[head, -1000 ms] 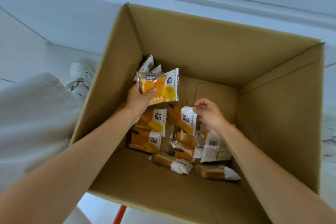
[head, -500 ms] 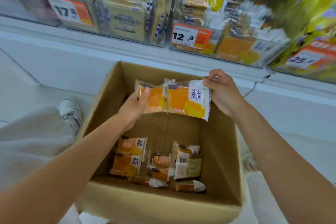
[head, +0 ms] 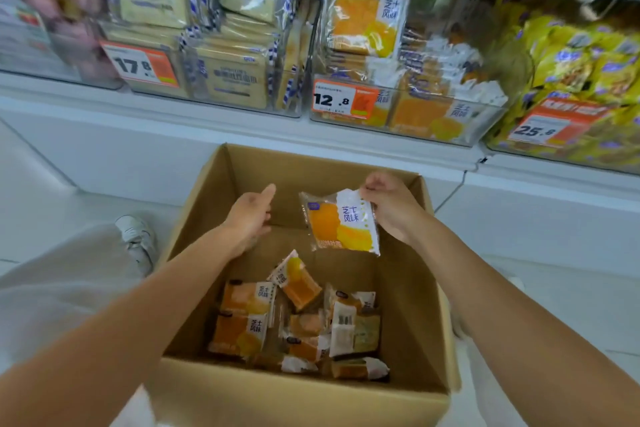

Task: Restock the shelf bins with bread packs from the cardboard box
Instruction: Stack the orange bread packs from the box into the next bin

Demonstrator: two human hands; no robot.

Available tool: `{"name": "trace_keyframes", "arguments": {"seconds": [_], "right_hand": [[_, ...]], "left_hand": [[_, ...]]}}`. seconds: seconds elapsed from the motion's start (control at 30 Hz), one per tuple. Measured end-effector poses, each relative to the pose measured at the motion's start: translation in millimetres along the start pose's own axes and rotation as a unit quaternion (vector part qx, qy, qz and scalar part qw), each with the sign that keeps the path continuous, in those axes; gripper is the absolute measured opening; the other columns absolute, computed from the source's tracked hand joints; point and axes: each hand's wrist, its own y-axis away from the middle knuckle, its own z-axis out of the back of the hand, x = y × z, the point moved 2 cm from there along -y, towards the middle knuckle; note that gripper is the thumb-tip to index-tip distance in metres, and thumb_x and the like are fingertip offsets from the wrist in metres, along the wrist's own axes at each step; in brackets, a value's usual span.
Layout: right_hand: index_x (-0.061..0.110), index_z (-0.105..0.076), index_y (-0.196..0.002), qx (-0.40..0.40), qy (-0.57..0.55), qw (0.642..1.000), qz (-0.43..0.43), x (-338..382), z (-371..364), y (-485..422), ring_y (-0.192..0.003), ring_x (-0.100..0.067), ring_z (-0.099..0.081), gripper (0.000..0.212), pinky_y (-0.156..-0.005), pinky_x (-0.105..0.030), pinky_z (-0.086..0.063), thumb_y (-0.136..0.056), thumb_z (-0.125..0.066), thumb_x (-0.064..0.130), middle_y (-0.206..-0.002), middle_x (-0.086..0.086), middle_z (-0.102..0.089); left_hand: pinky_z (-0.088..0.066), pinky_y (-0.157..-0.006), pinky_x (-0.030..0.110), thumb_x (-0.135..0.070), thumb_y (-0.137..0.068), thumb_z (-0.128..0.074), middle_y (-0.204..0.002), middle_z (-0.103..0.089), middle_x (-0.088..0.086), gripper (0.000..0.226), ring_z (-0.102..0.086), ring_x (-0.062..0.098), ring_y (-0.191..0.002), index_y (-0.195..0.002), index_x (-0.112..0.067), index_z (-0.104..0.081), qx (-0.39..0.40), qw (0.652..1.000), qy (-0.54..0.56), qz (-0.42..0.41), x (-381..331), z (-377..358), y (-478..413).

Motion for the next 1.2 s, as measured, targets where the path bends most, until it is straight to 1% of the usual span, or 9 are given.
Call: {"name": "trace_keyframes", "arguments": {"seconds": [0.1, 0.17, 0.33, 0.43, 0.67, 0.77, 0.87, 1.03, 1.2], "right_hand": [[0.013, -0.048, -0.081, 0.029, -0.072, 0.996, -0.049, -19.2, 0.4, -9.7, -0.070, -0.017, -0.049, 0.025, -0.061, -0.026, -0.043, -0.094, -0.047, -0.008, -0.080, -0.005, -0.049], [0.013, -0.049, -0.082, 0.031, -0.139, 0.987, -0.078, -32.6, -8.6, -22.2, -0.070, -0.018, -0.054, 0.024, -0.063, -0.028, -0.048, -0.095, -0.048, -0.007, -0.079, -0.005, -0.049], [0.011, -0.058, -0.105, -0.004, -0.184, 0.971, -0.151, -90.3, -26.8, -64.7, -0.093, -0.026, -0.064, 0.014, -0.085, -0.041, -0.054, -0.098, -0.048, 0.002, -0.099, -0.014, -0.063], [0.014, -0.057, -0.125, 0.020, 0.090, 0.981, -0.170, -151.7, -33.0, -91.4, -0.114, -0.024, -0.059, 0.028, -0.096, -0.035, -0.049, -0.100, -0.046, 0.007, -0.129, -0.009, -0.059], [0.022, -0.030, -0.150, 0.243, 0.468, 0.839, -0.135, -276.1, -87.1, -118.8, -0.132, -0.029, -0.043, 0.065, -0.109, -0.042, -0.038, -0.091, -0.058, 0.020, -0.148, -0.009, -0.043], [0.018, -0.052, -0.133, 0.235, 0.579, 0.776, -0.084, -292.0, -92.6, -117.0, -0.127, -0.029, -0.047, 0.047, -0.109, -0.042, -0.034, -0.088, -0.062, 0.025, -0.133, -0.007, -0.053], [0.017, -0.069, -0.105, 0.243, 0.513, 0.812, -0.134, -284.0, -85.0, -112.4, -0.103, -0.023, -0.062, 0.023, -0.089, -0.032, -0.049, -0.083, -0.071, 0.023, -0.109, -0.005, -0.066], [0.015, -0.061, -0.109, 0.099, 0.334, 0.931, -0.109, -185.2, -34.6, -90.7, -0.091, -0.016, -0.063, 0.041, -0.071, -0.026, -0.048, -0.074, -0.083, 0.015, -0.102, -0.001, -0.067], [0.009, -0.062, -0.117, 0.062, 0.074, 0.991, -0.090, -58.9, -2.0, -40.9, -0.096, -0.024, -0.071, 0.050, -0.083, -0.040, -0.058, -0.072, -0.082, 0.011, -0.105, -0.009, -0.073]], "left_hand": [[-0.035, -0.112, 0.042, -0.081, -0.064, -0.065, -0.146, -0.042, -0.004, 0.108, -0.047, 0.019, -0.130, -0.146, -0.018, -0.036, 0.075, 0.989, -0.124, 0.019, 20.1, 11.3, -14.5], [-0.029, -0.117, 0.046, -0.071, -0.046, -0.084, -0.151, -0.042, -0.005, 0.133, -0.043, 0.019, -0.137, -0.154, -0.022, -0.023, 0.186, 0.980, -0.031, 0.061, 33.6, 3.2, -22.6], [-0.057, -0.091, 0.037, -0.020, -0.081, -0.072, -0.119, -0.070, 0.010, 0.051, -0.070, 0.021, -0.105, -0.128, -0.011, -0.056, 0.186, 0.972, 0.109, 0.097, 65.3, 7.4, -51.6], [-0.059, -0.078, 0.035, -0.013, -0.084, -0.071, -0.118, -0.069, 0.008, 0.040, -0.070, 0.021, -0.099, -0.121, -0.017, -0.056, 0.062, 0.989, 0.103, 0.085, 88.7, 21.6, -67.2], [-0.054, -0.091, 0.042, -0.008, -0.084, -0.072, -0.111, -0.070, 0.000, 0.039, -0.066, 0.020, -0.104, -0.114, -0.028, -0.057, -0.005, 0.991, 0.077, 0.106, 118.3, 29.6, -76.0], [-0.051, -0.096, 0.047, -0.006, -0.091, -0.064, -0.113, -0.070, 0.002, 0.033, -0.066, 0.022, -0.105, -0.116, -0.026, -0.058, -0.015, 0.990, 0.074, 0.118, 124.2, 31.0, -77.3], [-0.052, -0.095, 0.047, -0.006, -0.092, -0.063, -0.117, -0.069, 0.004, 0.035, -0.066, 0.022, -0.106, -0.120, -0.024, -0.056, -0.011, 0.990, 0.069, 0.118, 126.3, 30.5, -77.9], [-0.051, -0.095, 0.039, -0.007, -0.092, -0.064, -0.118, -0.066, 0.002, 0.042, -0.062, 0.020, -0.108, -0.130, -0.020, -0.052, -0.042, 0.997, 0.027, 0.063, 107.1, 21.1, -66.6], [-0.053, -0.074, 0.027, -0.016, -0.094, -0.063, -0.117, -0.069, 0.006, 0.031, -0.067, 0.019, -0.102, -0.125, -0.019, -0.057, 0.022, 1.000, 0.007, 0.001, 58.3, 11.1, -31.7]]}}
